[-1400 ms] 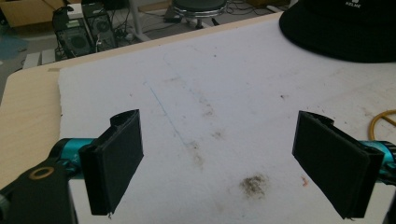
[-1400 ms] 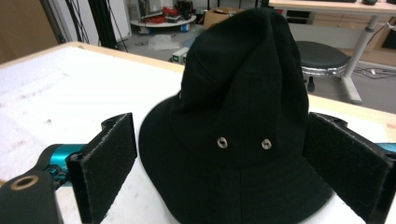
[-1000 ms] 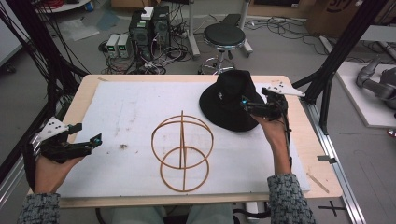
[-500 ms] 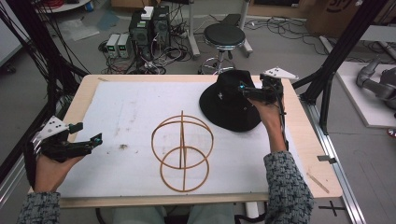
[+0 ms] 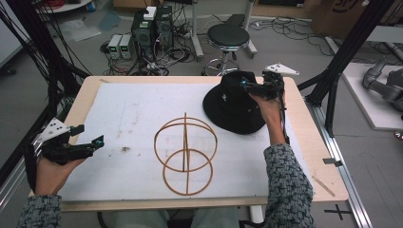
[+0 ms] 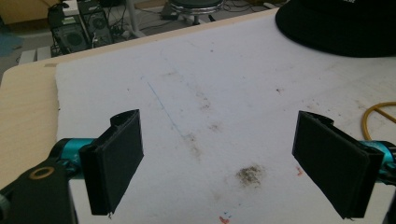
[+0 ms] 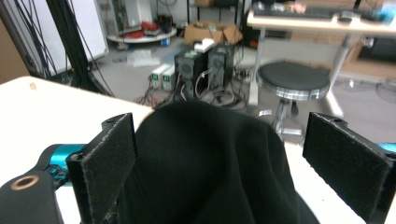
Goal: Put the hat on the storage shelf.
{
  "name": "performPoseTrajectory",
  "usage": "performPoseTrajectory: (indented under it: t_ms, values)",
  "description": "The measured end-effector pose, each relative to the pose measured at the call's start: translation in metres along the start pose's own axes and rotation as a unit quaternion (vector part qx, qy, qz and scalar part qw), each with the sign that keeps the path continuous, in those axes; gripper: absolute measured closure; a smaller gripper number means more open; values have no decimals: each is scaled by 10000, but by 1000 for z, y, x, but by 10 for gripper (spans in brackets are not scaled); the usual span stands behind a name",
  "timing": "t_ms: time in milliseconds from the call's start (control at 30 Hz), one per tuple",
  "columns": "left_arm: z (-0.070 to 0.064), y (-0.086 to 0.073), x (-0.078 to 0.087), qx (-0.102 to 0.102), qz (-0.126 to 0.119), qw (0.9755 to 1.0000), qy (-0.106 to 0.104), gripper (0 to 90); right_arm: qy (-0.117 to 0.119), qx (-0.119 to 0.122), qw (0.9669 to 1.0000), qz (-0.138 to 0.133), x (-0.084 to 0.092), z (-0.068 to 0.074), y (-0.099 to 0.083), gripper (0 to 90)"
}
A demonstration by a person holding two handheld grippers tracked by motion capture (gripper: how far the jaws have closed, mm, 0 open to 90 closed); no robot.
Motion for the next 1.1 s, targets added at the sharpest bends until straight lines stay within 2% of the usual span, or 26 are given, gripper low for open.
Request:
performPoseTrajectory:
  t_ms: [33, 133, 200, 267, 467, 567, 667, 833, 967, 1100]
  values:
    - [0, 0, 0, -9, -2, 10000, 4, 165, -4, -17, 10000, 82, -2, 1, 3, 96]
    - [-1, 0, 0, -22, 10, 10000, -14, 166, -31, 59, 10000, 4, -10, 2, 15, 97]
    - [-1, 0, 0, -20, 8, 10000, -15, 166, -16, 3, 10000, 53, -14, 1, 16, 97]
    - [-1, 0, 0, -20, 2, 10000, -21, 166, -64, 17, 10000, 24, -18, -1, 15, 148]
    - [1, 0, 3, -12, -17, 10000, -6, 166, -44, -231, 9997, 112, -29, -6, 7, 152]
    - [2, -1, 3, 0, -21, 10000, -1, 166, -93, -219, 9996, 182, -33, -6, 4, 174]
    - [2, 0, 5, -16, -41, 10000, 8, 166, -98, -304, 9992, 224, -37, -6, 1, 221]
    - [2, 0, 5, -16, -47, 10000, 14, 166, -229, -226, 9987, 389, -42, -6, -6, 320]
    - [3, 0, 5, -11, -42, 10000, 23, 166, -368, -76, 9985, 397, -43, -7, -6, 401]
    - [5, -1, 6, 12, -50, 10000, 45, 166, -407, -104, 9983, 413, -43, -6, -7, 462]
Point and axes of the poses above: each handheld gripper's, and its own axes: x roughly backward along the jaws, y roughly out of its top, z roughly to its left, the point moved 8 cm from there along -x, roughly forward along the jaws, and after that the axes turned 5 degrees about z, right-handed, at the moved point
